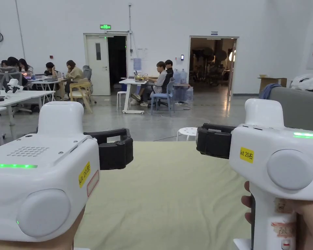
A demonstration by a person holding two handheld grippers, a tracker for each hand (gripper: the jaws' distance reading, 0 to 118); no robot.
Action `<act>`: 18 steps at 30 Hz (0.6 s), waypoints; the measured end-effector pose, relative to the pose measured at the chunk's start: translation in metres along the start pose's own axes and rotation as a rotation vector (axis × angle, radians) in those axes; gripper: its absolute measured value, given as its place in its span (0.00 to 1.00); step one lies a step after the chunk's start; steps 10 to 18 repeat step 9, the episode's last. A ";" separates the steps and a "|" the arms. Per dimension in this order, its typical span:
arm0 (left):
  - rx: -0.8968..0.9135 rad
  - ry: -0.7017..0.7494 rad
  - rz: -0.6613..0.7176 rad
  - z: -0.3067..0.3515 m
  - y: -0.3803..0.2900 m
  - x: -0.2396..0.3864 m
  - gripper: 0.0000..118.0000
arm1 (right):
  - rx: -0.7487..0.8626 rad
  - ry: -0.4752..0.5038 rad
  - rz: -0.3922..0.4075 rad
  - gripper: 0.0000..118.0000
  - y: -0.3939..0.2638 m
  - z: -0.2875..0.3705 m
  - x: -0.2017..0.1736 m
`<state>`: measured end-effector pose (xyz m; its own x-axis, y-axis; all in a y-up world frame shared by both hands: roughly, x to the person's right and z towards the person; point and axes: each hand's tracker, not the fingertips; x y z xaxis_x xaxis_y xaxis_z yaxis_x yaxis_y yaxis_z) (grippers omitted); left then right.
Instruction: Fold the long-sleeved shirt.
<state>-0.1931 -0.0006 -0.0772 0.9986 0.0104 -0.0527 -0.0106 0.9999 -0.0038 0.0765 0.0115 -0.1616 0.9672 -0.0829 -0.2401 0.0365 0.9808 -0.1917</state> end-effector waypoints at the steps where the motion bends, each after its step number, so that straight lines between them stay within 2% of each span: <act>1: 0.000 -0.001 0.002 0.000 0.000 0.000 1.00 | -0.003 0.000 -0.002 1.00 0.000 0.000 0.000; 18: -0.006 -0.004 0.000 -0.002 -0.002 -0.001 1.00 | -0.012 0.001 -0.014 1.00 -0.002 -0.003 0.002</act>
